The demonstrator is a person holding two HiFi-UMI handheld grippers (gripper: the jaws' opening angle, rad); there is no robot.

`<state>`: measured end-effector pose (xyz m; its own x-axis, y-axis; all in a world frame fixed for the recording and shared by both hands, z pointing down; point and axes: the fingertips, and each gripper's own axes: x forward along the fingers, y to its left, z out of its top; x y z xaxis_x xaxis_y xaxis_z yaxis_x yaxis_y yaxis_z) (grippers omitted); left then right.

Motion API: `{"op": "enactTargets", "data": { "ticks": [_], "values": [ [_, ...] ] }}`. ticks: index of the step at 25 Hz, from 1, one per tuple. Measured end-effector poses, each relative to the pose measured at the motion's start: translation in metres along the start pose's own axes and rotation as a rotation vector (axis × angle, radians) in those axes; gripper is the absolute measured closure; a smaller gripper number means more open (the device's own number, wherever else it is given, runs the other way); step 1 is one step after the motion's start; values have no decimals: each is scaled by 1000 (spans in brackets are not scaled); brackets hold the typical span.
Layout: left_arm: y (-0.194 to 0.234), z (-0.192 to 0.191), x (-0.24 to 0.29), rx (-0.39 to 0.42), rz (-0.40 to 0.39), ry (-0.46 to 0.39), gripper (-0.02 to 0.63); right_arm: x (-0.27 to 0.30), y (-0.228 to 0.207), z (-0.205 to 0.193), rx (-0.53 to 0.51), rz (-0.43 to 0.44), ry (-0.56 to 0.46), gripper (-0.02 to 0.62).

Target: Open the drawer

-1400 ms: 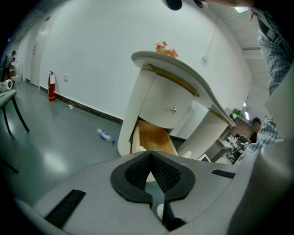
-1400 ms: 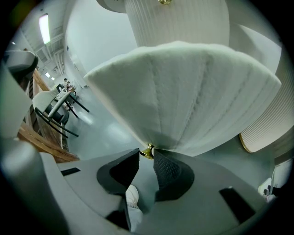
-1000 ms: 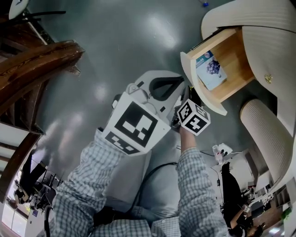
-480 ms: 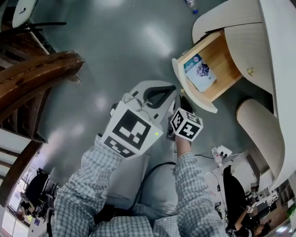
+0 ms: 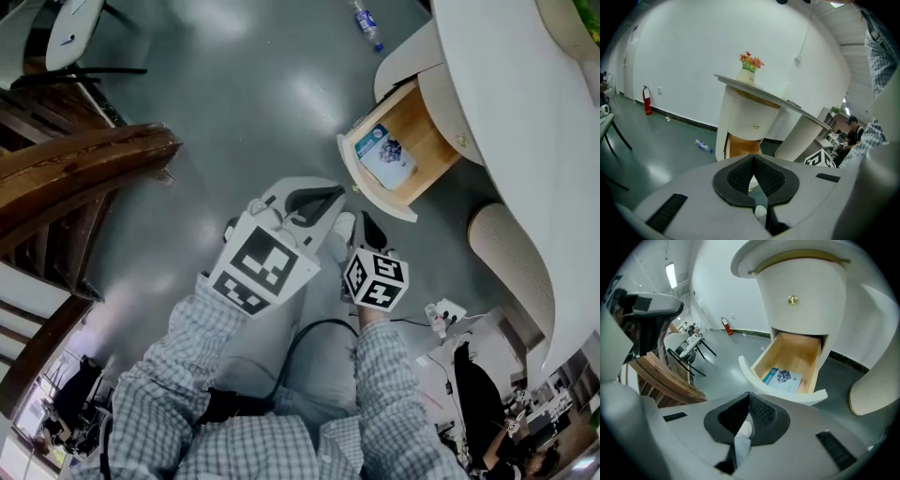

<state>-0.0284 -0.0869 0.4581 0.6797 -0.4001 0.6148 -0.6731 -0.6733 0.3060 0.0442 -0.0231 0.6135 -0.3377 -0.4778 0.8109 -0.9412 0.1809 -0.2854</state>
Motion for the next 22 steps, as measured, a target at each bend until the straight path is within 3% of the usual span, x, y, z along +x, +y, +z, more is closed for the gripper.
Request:
{"op": "enactTargets", "data": {
  "ticks": [6, 12, 19, 22],
  "values": [
    [-17, 39, -24, 43, -11, -12, 601, -50, -4, 46, -30, -20, -78, 586],
    [-31, 81, -55, 68, -16, -45, 601, -98, 6, 82, 29, 11, -132, 586],
    [-46, 124, -87, 93, 2, -77, 601, -161, 12, 135, -61, 4, -242, 586],
    [-52, 137, -100, 97, 15, -84, 601, -189, 11, 159, -52, 7, -305, 586]
  ]
}}
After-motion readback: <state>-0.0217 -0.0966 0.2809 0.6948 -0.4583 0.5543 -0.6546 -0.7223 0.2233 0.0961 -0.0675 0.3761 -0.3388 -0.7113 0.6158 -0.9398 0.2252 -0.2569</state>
